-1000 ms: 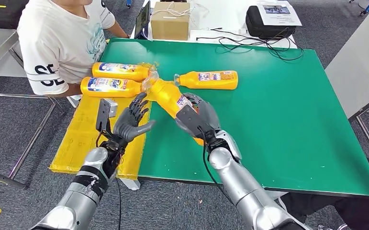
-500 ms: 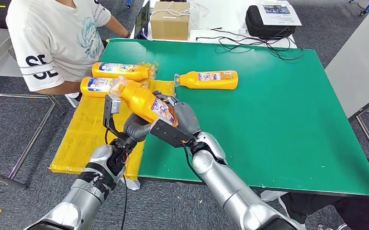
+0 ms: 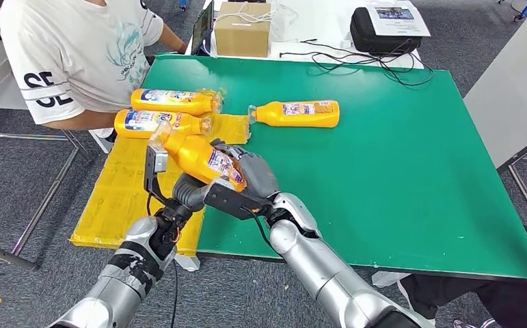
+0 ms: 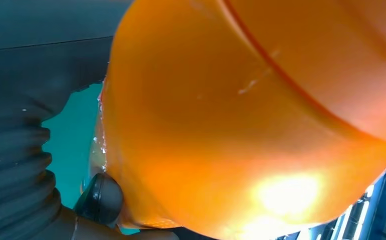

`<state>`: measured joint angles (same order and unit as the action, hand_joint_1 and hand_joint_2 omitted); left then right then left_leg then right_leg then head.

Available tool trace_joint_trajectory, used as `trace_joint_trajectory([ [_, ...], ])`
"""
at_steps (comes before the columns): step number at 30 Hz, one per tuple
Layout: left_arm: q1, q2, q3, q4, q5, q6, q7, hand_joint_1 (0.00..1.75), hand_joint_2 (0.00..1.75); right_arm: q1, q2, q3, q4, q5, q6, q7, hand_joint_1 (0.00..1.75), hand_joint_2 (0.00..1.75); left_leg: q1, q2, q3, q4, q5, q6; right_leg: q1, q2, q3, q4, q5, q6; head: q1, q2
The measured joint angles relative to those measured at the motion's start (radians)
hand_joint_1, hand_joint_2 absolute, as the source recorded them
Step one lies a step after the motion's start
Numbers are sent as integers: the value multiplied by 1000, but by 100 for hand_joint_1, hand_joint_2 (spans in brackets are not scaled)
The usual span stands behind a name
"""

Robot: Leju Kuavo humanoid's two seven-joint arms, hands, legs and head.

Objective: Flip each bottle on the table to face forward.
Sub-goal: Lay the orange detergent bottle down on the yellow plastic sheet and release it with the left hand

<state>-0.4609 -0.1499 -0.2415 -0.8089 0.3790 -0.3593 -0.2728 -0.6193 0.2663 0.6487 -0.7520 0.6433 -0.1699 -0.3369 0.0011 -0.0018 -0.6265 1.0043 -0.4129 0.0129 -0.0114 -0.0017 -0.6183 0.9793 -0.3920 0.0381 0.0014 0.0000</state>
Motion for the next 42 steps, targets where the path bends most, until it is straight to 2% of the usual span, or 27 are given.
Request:
trace_joint_trajectory([
  [1, 6, 1, 0, -5, 1, 1, -5, 175, 175, -2, 0, 3, 2, -1, 5, 3, 39, 175, 0, 0, 0, 0, 0, 0, 0, 0, 0, 0, 0, 0, 0, 0],
  [2, 12, 2, 1, -15, 4, 3, -10, 175, 175, -3, 0, 7, 6, -2, 11, 6, 3, 175, 0, 0, 0, 0, 0, 0, 0, 0, 0, 0, 0, 0, 0, 0],
  [3, 18, 2, 3, -27, 9, 6, -13, 175, 175, -3, 0, 12, 11, -4, 17, 10, 0, 175, 0, 0, 0, 0, 0, 0, 0, 0, 0, 0, 0, 0, 0, 0],
  [12, 51, -2, 17, -122, 65, 53, -3, 175, 175, 19, -2, 31, 29, -18, 18, 18, 0, 175, 0, 0, -2, 0, 0, 0, 0, 0, -2, 0, 0, 0, 0, 0],
  [29, 76, -10, 34, -180, 99, 71, -4, 175, 175, 31, -14, 15, -21, -58, -14, 13, 0, 175, 0, 0, -2, 0, 0, 0, 0, 0, -2, 0, 0, 0, 0, 0],
  [36, 64, 0, 56, -190, -19, 179, -79, 175, 175, 70, -24, -76, -102, -168, -63, 17, 0, 175, 0, -1, -2, 0, 0, 0, 0, 0, -2, 0, 0, 0, 0, 0],
  [42, -18, 72, 178, -151, -166, 322, -158, 175, 175, 92, -62, -223, -183, -292, -53, 17, 0, 175, 0, 1, -2, 0, 0, 0, 0, 0, -2, 0, 1, 0, 0, 0],
])
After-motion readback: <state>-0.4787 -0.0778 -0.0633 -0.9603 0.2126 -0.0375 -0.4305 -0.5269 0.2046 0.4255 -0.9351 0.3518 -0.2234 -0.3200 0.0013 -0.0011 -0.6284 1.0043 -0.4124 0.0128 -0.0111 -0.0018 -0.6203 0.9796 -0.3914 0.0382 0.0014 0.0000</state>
